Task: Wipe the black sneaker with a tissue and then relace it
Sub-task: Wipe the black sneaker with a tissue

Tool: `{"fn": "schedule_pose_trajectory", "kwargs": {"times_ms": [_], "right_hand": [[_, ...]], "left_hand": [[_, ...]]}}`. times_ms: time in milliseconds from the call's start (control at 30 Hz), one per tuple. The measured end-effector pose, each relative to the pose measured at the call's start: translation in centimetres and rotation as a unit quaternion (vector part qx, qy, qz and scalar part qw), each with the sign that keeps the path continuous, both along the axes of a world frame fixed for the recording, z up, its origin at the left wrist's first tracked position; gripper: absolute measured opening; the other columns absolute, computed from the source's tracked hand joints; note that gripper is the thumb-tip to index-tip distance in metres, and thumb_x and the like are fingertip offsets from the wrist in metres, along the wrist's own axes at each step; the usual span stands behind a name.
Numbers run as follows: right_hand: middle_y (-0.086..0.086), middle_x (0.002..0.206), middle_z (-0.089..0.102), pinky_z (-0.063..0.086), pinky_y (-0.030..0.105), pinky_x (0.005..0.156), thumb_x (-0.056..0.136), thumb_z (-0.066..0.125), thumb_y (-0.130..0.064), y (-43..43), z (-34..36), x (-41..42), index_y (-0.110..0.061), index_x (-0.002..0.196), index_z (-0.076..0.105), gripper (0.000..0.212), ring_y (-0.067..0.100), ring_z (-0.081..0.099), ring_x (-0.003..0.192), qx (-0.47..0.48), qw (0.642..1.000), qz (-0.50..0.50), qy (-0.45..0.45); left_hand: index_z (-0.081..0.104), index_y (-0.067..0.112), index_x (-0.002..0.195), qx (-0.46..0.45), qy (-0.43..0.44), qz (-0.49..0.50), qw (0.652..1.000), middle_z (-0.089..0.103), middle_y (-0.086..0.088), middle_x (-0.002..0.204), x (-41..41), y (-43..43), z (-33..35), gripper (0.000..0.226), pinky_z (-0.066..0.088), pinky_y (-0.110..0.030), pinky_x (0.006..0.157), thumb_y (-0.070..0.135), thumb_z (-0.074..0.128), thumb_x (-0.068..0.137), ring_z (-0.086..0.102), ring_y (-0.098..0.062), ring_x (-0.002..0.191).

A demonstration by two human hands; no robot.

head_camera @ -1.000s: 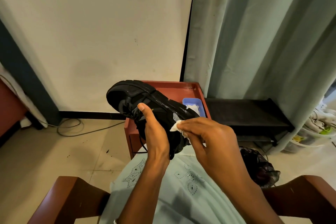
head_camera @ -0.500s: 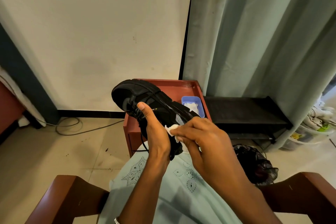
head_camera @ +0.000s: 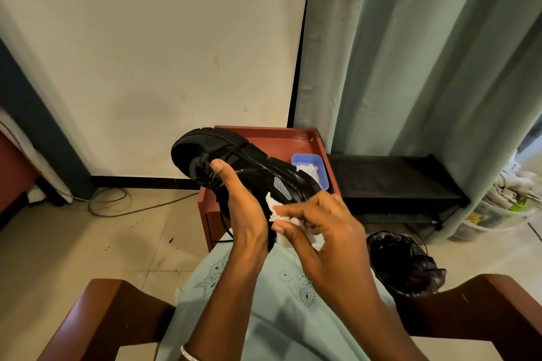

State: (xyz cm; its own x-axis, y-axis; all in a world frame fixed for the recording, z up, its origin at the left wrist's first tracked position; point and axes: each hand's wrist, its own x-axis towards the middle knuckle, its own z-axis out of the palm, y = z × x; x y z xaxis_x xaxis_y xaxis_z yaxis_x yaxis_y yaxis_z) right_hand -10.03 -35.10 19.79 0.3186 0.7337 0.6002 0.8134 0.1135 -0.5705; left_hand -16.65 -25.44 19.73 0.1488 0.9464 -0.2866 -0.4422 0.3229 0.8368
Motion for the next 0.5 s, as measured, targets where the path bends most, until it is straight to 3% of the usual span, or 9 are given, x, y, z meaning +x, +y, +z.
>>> {"fn": "schedule_pose_trajectory", "kwargs": {"times_ms": [67,167,300,433,500], "right_hand": [[-0.018,0.089,0.06,0.045,0.018,0.076,0.087,0.063,-0.046,0.0,-0.3,0.1,-0.027,0.099,0.076,0.026,0.004,0.052,0.089,0.016,1.0,-0.01,-0.003],[-0.016,0.09,0.064,0.046,0.029,0.082,0.088,0.069,-0.042,1.0,0.0,0.8,-0.029,0.097,0.077,0.018,0.007,0.05,0.095,0.021,1.0,-0.02,0.012],[-0.015,0.093,0.066,0.044,0.034,0.084,0.088,0.07,-0.038,2.3,0.3,0.7,-0.03,0.097,0.076,0.014,0.008,0.049,0.099,0.024,0.999,-0.038,0.016],[-0.015,0.094,0.065,0.044,0.029,0.083,0.09,0.062,-0.044,1.3,-0.3,-0.2,-0.027,0.097,0.075,0.022,0.007,0.05,0.096,0.018,0.999,-0.039,0.02],[-0.015,0.092,0.064,0.045,0.029,0.081,0.09,0.063,-0.043,0.1,-1.0,-0.6,-0.025,0.094,0.075,0.022,0.007,0.051,0.095,0.024,0.999,-0.024,0.025]], "left_hand": [[0.051,0.026,0.141,0.005,-0.002,0.003,1.0,0.058,-0.002,0.139,0.0,-0.3,0.9,0.121,0.035,-0.047,0.114,0.105,0.03,0.051,0.051,-0.021,0.132],[0.071,0.024,0.102,0.022,-0.003,-0.012,1.0,0.076,0.004,0.096,0.0,-1.1,1.9,0.08,0.05,-0.038,0.098,0.085,0.023,0.082,0.069,-0.014,0.098],[0.075,0.038,0.062,0.044,0.002,-0.047,0.998,0.075,0.008,0.074,0.2,-1.4,1.6,0.075,0.053,-0.037,0.086,0.079,0.016,0.085,0.072,-0.006,0.076],[0.076,0.037,0.065,0.037,-0.015,-0.041,0.998,0.077,0.004,0.081,0.0,-1.1,1.6,0.073,0.054,-0.043,0.095,0.086,0.023,0.068,0.073,-0.016,0.086],[0.074,0.037,0.075,0.023,-0.035,-0.024,0.999,0.077,0.006,0.086,-0.1,-0.9,1.6,0.069,0.051,-0.044,0.099,0.086,0.025,0.073,0.071,-0.018,0.095]]}}
